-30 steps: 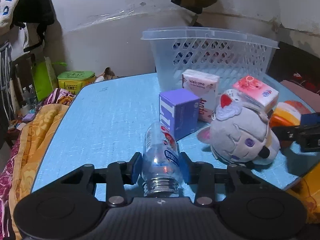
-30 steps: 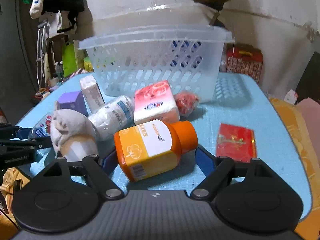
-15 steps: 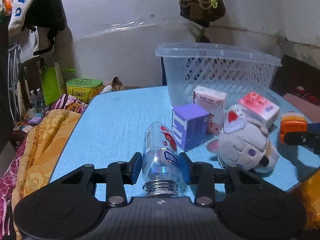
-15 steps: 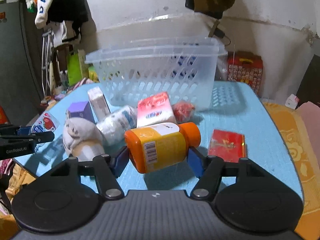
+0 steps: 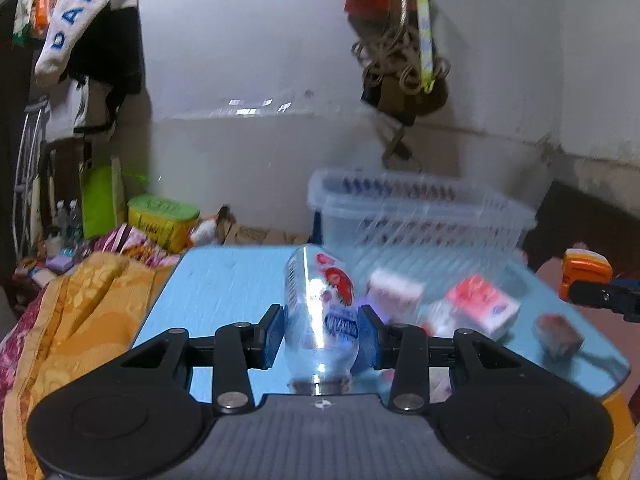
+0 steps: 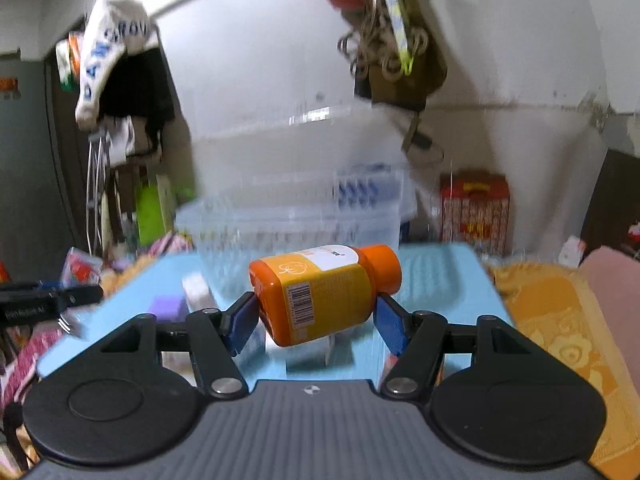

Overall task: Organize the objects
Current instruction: 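Carry both bottles over the clear basket and open both tools, then grasp the white plush doll with the left tool while the right tool grasps the red box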

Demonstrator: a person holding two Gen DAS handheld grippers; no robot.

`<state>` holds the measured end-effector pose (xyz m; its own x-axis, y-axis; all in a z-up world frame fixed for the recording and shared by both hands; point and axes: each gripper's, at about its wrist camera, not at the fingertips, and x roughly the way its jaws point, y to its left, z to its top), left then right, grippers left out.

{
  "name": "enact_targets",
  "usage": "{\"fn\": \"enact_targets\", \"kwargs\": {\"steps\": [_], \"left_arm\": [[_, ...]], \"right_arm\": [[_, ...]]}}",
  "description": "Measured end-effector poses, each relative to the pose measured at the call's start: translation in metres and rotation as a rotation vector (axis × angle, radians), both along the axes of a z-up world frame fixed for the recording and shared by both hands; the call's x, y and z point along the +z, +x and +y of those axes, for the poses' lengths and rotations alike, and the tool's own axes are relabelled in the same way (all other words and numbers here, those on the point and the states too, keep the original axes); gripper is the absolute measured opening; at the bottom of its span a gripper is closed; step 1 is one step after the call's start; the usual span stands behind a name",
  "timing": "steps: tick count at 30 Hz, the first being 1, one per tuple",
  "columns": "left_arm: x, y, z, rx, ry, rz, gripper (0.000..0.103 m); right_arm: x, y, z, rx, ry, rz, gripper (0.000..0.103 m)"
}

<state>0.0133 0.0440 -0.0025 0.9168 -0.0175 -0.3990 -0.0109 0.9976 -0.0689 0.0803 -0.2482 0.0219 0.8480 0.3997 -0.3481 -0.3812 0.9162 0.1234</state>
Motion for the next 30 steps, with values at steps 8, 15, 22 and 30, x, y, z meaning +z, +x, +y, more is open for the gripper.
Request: {"fn": "enact_targets", "kwargs": {"steps": [8,15,22,30], "left_arm": [[0.045,0.062,-0.023,-0.055,-0.043,-0.056,0.043],[0.072,0.161,-0.041,-0.064,-0.062,-0.026,0.043],[0.043,0.189,-0.054,-0.05,0.016,-0.033,0.103],[0.034,0.121,-0.022,-0.049,-0.001,-0.035,0.103]], "right_arm": [[0.041,0.054,0.016,-0.01,0.001,-0.103,0.066],[0.036,0.139,0.03,-0.033,-0.054,-0.047,0.066],[0.028,0.142,0.037,-0.014,-0.097,-0.096,0.103],[0.011,0.063,0.01,-0.055,-0.08,-0.103,0.103]]}}
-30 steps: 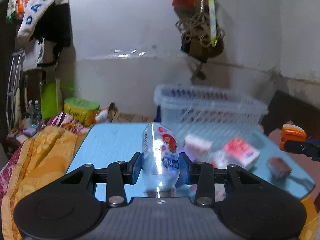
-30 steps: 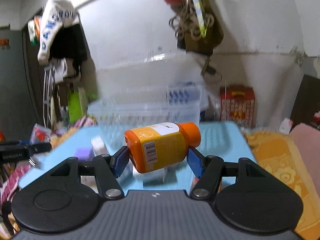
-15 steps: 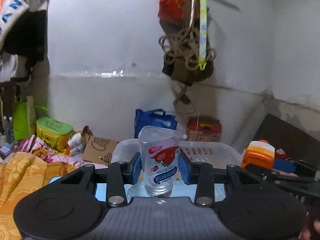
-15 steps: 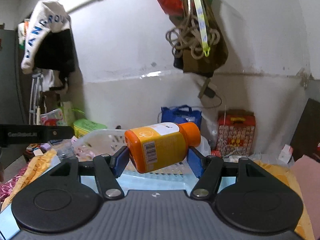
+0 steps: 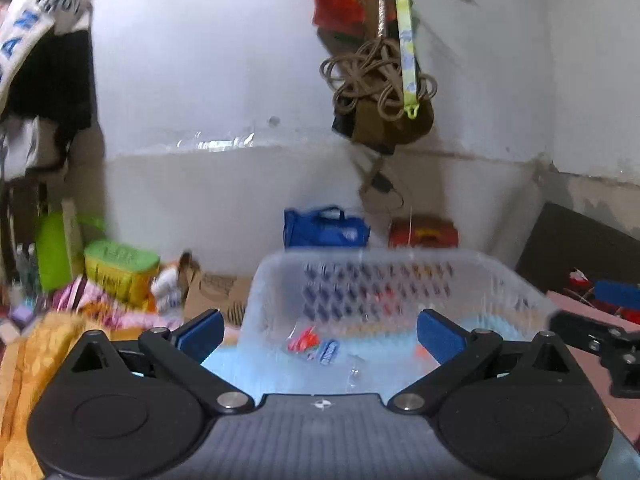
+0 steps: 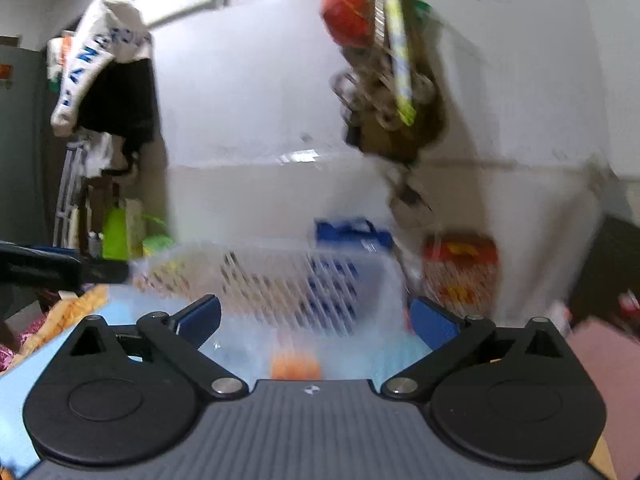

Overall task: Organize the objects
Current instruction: 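Grasp the white plush doll with the left tool while the right tool grasps the red box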

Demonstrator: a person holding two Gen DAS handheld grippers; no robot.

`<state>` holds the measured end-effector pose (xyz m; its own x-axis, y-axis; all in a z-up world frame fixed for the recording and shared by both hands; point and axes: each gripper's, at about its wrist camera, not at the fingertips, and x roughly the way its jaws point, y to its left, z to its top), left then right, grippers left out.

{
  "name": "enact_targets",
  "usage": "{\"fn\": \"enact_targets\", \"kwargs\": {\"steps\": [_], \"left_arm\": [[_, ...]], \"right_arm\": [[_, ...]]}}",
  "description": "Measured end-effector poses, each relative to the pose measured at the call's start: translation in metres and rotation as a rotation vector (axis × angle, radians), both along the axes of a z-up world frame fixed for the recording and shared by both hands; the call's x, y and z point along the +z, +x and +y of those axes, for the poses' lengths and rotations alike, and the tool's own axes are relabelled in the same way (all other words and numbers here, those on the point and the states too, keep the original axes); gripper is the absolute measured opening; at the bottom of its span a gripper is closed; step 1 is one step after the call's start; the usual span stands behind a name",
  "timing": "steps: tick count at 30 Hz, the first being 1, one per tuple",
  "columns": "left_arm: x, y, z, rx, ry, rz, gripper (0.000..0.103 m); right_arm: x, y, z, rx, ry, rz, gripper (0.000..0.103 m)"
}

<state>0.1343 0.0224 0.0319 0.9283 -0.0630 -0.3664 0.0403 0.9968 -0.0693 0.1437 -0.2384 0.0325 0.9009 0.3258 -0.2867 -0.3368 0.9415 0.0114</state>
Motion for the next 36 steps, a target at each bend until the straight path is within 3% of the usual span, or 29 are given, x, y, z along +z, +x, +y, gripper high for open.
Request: {"fn": "enact_targets", "kwargs": {"steps": [3,8,12,16,21,25,29,31,36], "left_arm": [[-0.021,-0.036,0.016,0.003,-0.042,0.027,0.103],[-0.056,-0.071,0.031,0.009,-0.078,0.088,0.1],[-0.059,-0.086,0.031,-0.023,-0.132,0.153,0.098],[-0.056,-0.091,0.003,-0.1,-0.08,0.17,0.098],[-0.073,-0.088,-0.029,-0.184,-0.016,0.238,0.098],[-0.082,-0.079,-0.035,-0.176,0.0,0.256,0.096],[-0.084,-0.074,-0.03,-0.179,-0.038,0.255,0.093],[-0.084,-0.076,-0.031,-0.203,-0.044,0.247,0.08],[-0.085,-0.077,-0.037,-0.204,-0.028,0.237,0.079]], "right_arm": [[-0.015,-0.014,-0.012,0.012,0.008,0.117,0.103],[-0.036,-0.03,-0.024,-0.061,-0.034,0.171,0.103],[-0.044,-0.019,-0.034,-0.121,-0.021,0.234,0.103],[-0.052,-0.01,-0.042,-0.143,0.001,0.309,0.103],[-0.063,-0.015,-0.041,-0.134,-0.025,0.339,0.103],[-0.072,-0.009,-0.038,-0.146,-0.062,0.387,0.102],[-0.075,-0.004,-0.038,-0.138,-0.059,0.415,0.089],[-0.075,-0.005,-0.037,-0.126,-0.057,0.421,0.084],[-0.075,-0.009,-0.028,-0.122,-0.101,0.413,0.07]]}}
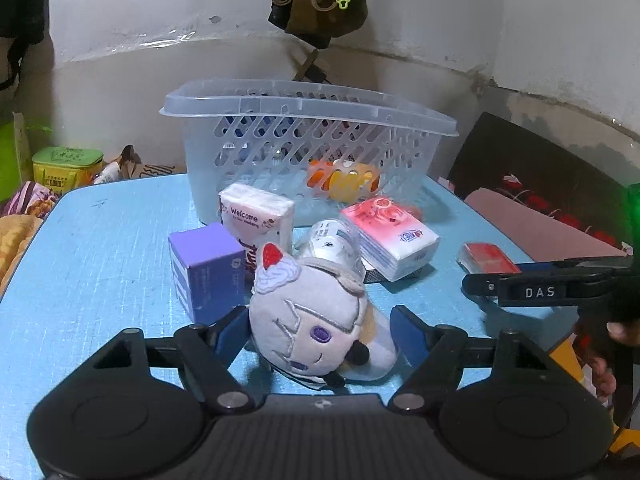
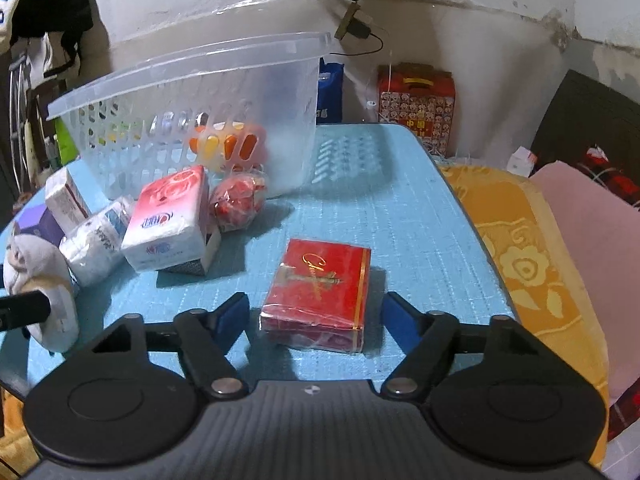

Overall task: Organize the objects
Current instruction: 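Grasp the white plush doll with the left tool while the right tool grasps the red box, then carry the plush doll and red box into the basket and release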

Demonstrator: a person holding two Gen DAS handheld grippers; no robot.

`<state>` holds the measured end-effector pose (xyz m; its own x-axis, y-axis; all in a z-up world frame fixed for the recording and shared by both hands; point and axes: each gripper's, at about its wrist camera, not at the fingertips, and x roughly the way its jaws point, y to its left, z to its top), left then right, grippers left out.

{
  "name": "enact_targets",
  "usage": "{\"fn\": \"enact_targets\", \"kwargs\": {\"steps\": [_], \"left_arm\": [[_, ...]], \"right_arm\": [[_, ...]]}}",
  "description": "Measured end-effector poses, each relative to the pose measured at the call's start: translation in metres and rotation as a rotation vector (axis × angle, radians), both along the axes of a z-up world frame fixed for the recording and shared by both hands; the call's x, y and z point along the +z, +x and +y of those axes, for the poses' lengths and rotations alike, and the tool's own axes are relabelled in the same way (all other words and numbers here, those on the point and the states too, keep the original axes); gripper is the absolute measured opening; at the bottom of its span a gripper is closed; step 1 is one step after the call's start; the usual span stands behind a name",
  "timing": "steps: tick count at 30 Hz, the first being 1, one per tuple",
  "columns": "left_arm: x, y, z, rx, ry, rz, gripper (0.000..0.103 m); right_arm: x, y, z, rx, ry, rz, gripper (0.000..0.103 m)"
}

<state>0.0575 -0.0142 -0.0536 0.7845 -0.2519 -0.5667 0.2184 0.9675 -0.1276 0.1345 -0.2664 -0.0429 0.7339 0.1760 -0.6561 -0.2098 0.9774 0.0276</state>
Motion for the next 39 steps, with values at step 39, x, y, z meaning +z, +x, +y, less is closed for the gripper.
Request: {"fn": "enact_targets", "kwargs": {"steps": [39], "left_arm": [[0.05,-0.03,0.045,0.094,-0.092,-0.245,0.069]], "right_arm": [[0.062,-0.046,0.011,0.185,0.129,-0.284,0.057]]}}
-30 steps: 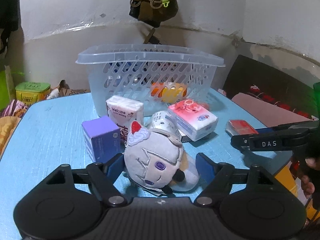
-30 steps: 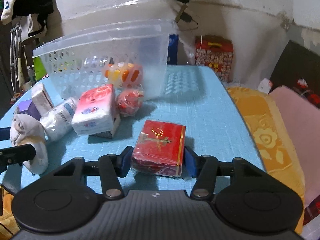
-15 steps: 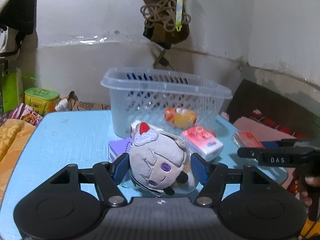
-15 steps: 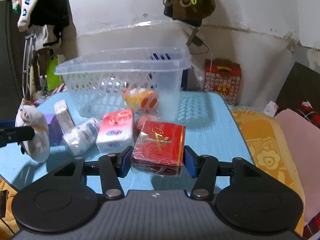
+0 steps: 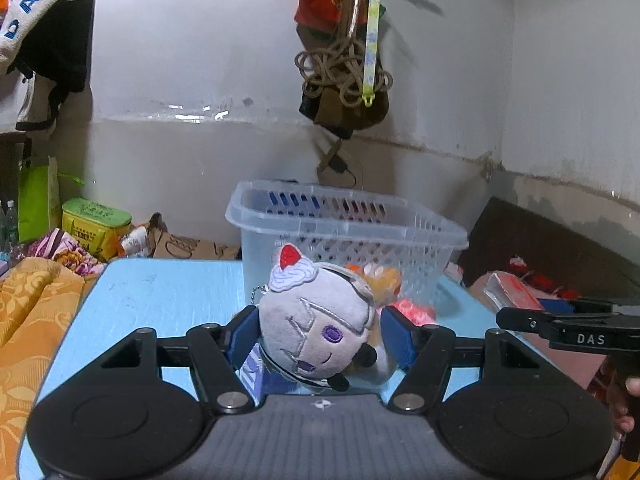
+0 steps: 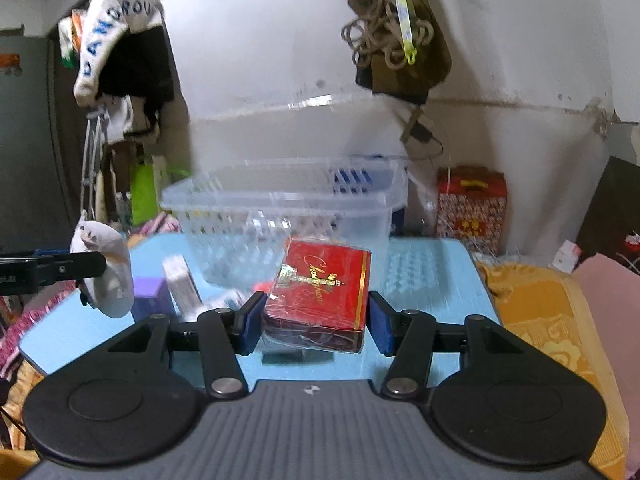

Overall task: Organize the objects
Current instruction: 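Carry the plush doll and red box into the basket and release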

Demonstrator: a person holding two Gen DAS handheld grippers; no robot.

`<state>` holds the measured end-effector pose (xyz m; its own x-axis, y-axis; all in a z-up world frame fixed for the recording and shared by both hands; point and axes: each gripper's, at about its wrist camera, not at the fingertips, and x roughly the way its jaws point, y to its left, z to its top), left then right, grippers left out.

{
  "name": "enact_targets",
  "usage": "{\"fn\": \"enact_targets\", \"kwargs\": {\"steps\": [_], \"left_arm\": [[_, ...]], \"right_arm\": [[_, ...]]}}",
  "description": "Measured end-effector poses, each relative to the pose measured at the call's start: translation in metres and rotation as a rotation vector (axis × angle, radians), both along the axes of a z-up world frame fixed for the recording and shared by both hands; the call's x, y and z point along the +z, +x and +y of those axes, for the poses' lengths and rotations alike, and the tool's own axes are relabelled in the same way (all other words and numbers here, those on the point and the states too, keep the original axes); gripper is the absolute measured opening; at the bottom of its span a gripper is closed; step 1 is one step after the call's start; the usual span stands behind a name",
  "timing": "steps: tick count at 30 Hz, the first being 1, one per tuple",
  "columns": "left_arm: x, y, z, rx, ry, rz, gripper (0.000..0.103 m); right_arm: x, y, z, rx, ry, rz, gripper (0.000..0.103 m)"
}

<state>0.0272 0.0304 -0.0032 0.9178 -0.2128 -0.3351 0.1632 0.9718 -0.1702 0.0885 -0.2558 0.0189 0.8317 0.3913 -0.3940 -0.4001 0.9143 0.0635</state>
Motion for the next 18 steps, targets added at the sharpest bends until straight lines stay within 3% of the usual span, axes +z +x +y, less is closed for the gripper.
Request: {"fn": "enact_targets", "kwargs": {"steps": [5,9,13,15,18], "left_arm": [[0.026,0.009,0.008,0.011,-0.062,-0.065,0.069],[0.06,0.043,0.002,0.022,-0.085,-0.107,0.069],[0.083,0.094,-0.009,0.048,-0.05,-0.121,0.069],[0.083,0.119,-0.01,0.09,-0.02,-0.1,0.069],[0.078,0.146,-0.007,0.114,-0.039,-0.053,0.069]], "right_arm": [[0.026,0.012,0.011,-0.013,-0.029,-0.122,0.056],[0.054,0.048,0.026,-0.005,-0.028,-0.147,0.056],[0.063,0.098,0.041,-0.021,-0.042,-0.116,0.056],[0.057,0.118,0.043,-0.035,-0.057,-0.085,0.057],[0.047,0.146,0.039,-0.024,-0.003,-0.014,0.057]]}}
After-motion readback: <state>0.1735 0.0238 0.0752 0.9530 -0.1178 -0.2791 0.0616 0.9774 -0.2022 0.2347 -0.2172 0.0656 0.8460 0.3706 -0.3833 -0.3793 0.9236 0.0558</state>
